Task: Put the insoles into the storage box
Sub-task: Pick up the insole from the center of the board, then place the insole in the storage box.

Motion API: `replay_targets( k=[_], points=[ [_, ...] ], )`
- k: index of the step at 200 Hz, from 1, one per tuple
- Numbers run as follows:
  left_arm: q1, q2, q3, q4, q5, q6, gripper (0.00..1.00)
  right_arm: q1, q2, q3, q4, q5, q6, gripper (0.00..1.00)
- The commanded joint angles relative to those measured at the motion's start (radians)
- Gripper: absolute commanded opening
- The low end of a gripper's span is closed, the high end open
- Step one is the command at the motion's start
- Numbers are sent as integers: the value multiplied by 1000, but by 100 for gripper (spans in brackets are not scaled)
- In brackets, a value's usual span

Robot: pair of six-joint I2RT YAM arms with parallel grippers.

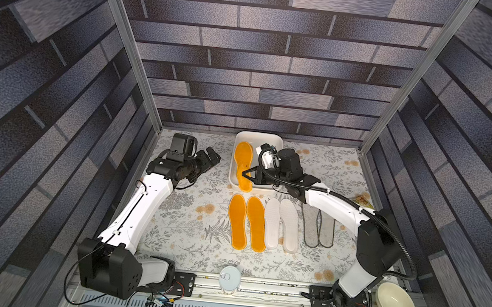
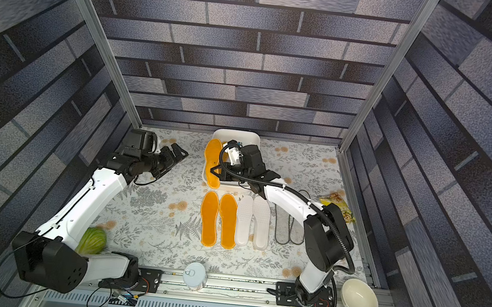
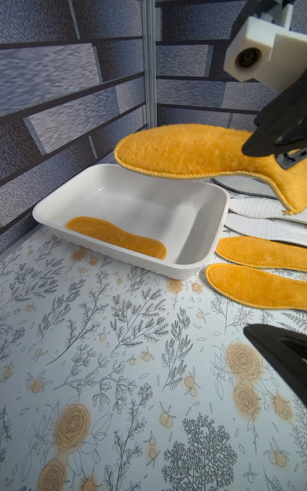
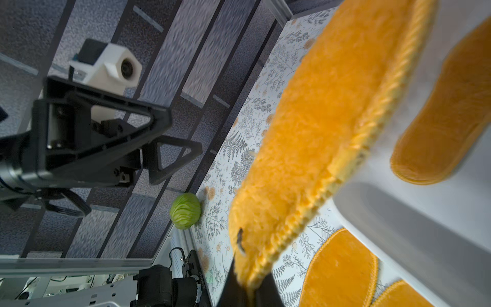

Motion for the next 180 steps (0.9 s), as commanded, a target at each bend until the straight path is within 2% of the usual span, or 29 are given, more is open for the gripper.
replay_targets(
  k=[1, 43, 81, 115, 180],
  points=[
    [4, -22, -25, 15, 12, -5, 100, -65, 44, 72, -82, 5, 16, 0],
    [8, -22, -45, 30, 29, -5, 100, -102, 229, 383, -387, 39, -46, 0],
    [24, -20, -53, 42, 53, -1, 100, -106, 428, 652, -603, 123, -55, 0],
    [39, -24, -62, 47, 70, 4, 100, -112, 527, 760, -683, 165, -40, 0],
    [57, -29, -81, 54, 89, 6, 100, -153, 631, 849, -795, 195, -61, 0]
  ],
)
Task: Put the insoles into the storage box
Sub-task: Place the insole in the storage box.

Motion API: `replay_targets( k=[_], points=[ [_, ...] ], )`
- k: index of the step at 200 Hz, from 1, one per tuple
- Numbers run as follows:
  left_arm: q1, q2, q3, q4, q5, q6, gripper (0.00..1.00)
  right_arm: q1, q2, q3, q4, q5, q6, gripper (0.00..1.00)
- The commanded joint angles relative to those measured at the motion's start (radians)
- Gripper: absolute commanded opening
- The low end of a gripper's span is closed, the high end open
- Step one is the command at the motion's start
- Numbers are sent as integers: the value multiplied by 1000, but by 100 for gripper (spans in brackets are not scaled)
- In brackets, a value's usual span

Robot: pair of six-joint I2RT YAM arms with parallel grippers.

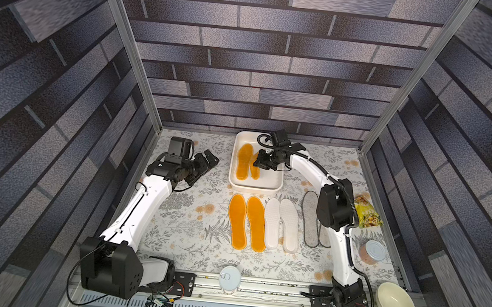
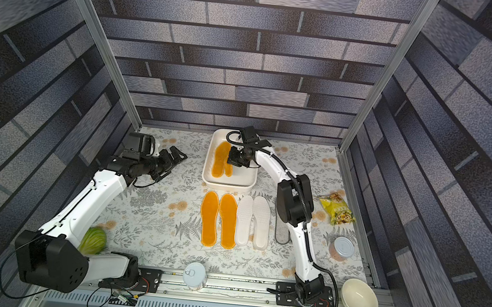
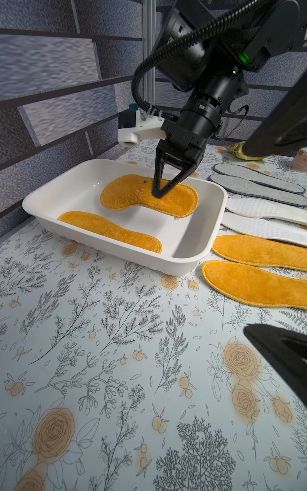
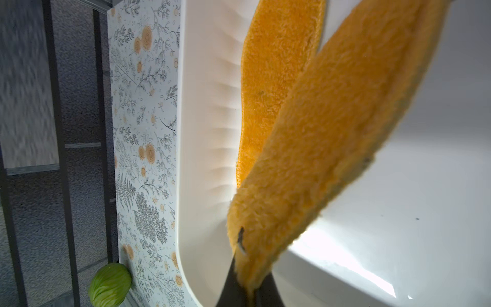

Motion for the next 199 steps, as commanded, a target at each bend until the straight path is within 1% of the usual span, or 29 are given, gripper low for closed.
replay_targets(
  k=[1, 40, 91, 134, 149, 168, 183, 199],
  points=[
    [8, -26, -19, 10, 24, 5, 100, -23, 26, 48, -81, 27, -19, 0],
    [8, -18, -31, 23, 37, -2, 100, -49, 74, 93, -116, 21, -22, 0],
    [10, -9, -37, 34, 47, 0, 100, -51, 118, 143, -162, 19, -29, 0],
    [11, -7, -41, 34, 53, 2, 100, -52, 152, 198, -226, 60, -8, 0],
    [15, -11, -46, 35, 54, 2, 100, -52, 154, 202, -242, 69, 0, 8],
    [19, -14, -50, 35, 56, 2, 100, -52, 154, 202, -265, 94, 3, 10],
    [22, -15, -51, 35, 56, 2, 100, -54, 154, 202, -277, 105, 9, 19],
    [24, -16, -52, 35, 58, 2, 100, -54, 154, 204, -282, 106, 13, 20]
  ],
)
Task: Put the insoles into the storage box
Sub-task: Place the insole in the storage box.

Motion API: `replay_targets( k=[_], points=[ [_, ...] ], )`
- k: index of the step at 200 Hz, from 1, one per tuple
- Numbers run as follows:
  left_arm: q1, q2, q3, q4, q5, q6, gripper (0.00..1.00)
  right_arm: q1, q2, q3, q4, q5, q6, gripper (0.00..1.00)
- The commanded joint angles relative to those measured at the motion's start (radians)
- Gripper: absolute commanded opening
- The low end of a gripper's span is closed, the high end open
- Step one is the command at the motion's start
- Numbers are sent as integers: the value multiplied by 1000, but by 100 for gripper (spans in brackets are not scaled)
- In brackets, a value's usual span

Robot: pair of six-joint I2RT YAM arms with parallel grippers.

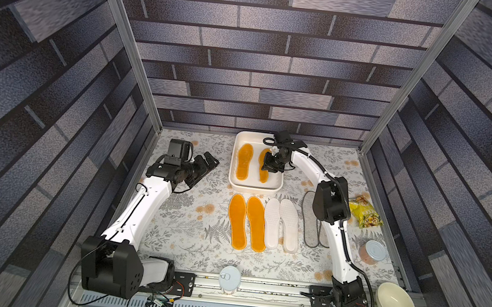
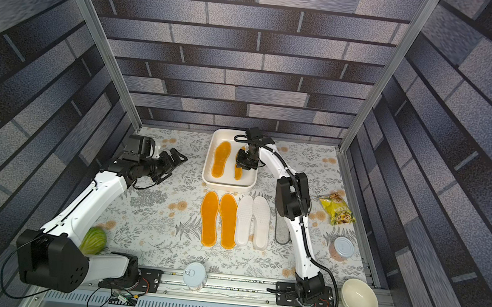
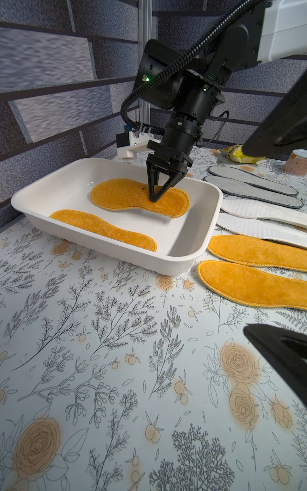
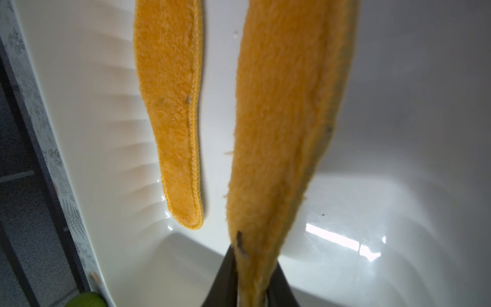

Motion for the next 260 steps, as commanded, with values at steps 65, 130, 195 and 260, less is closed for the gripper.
replay_targets(
  k=[65, 130, 195, 260],
  points=[
    [11, -20, -24, 12, 17, 2, 100, -5, 40, 40, -65, 40, 41, 21],
    [22, -17, -33, 19, 26, 4, 100, -4, 36, 30, -68, 112, 75, 22],
    [27, -16, -34, 22, 29, 5, 100, -4, 61, 44, -57, 104, 91, 32],
    [28, -10, -35, 22, 32, 3, 100, -4, 39, 50, -52, 114, 72, 48]
  ],
)
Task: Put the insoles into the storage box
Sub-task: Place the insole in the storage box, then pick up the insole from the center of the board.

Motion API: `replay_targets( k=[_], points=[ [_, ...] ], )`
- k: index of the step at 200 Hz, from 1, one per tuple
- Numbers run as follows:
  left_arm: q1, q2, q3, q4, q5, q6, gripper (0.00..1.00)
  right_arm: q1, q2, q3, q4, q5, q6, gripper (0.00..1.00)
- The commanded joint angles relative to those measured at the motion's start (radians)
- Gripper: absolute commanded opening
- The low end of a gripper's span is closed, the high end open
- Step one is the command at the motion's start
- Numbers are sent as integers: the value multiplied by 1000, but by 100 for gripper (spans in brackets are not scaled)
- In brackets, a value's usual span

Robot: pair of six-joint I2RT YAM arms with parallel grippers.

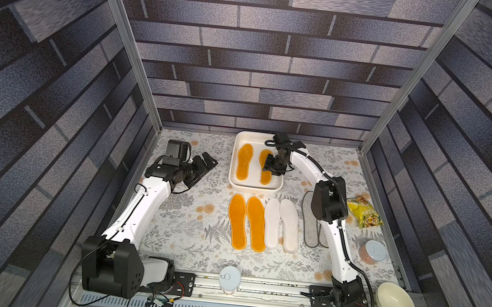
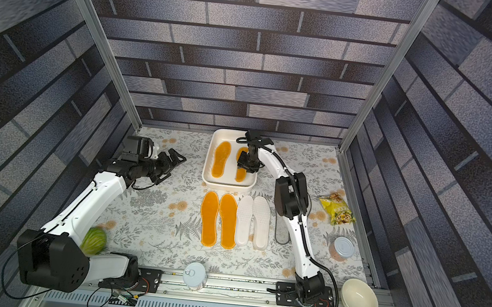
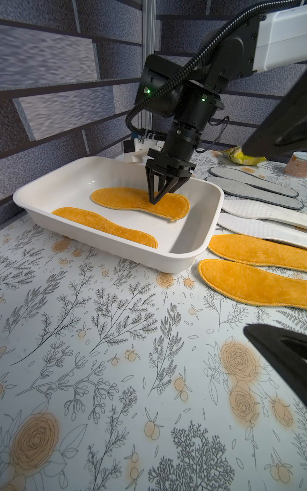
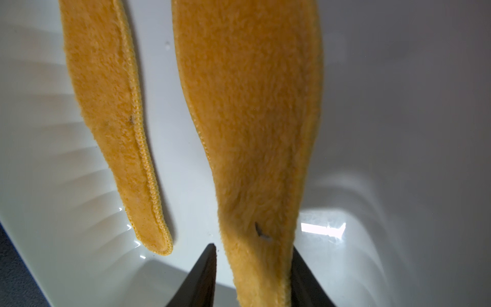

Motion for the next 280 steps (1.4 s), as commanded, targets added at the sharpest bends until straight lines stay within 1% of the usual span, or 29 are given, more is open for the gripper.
replay_targets(
  k=[1, 16, 50, 91, 113, 130, 177, 200, 229, 258, 280],
  points=[
    [9, -10, -19, 10, 10, 4, 100, -5, 3, 24, -18, 23, -9, 48],
    [9, -11, -19, 10, 10, 4, 100, -5, -10, 22, -18, 26, -16, 55],
    [9, -13, -15, 11, 11, 3, 100, -5, -31, 24, -16, 29, -27, 63],
    [9, -12, -18, 6, 11, 4, 100, -5, -75, 22, -4, 23, -40, 65],
    [9, -13, -21, 1, 3, 4, 100, -4, -109, 8, 52, -33, -59, 66],
    [9, -13, -25, -2, 2, 7, 100, -3, -150, -30, 127, -87, -74, 67],
    [-6, -4, -64, -38, -23, 13, 100, -3, -298, -110, 184, -113, -138, 68],
    [-57, 3, -90, -71, -72, 17, 100, -3, -415, -216, 237, -139, -178, 68],
    [-155, 16, -113, -107, -147, 5, 100, -3, -602, -416, 343, -203, -194, 68],
    [-226, 15, -150, -112, -167, -37, 100, -2, -776, -667, 480, -263, -167, 69],
    [-284, -7, -168, -131, -210, -74, 100, -2, -895, -847, 573, -302, -128, 69]
  ],
)
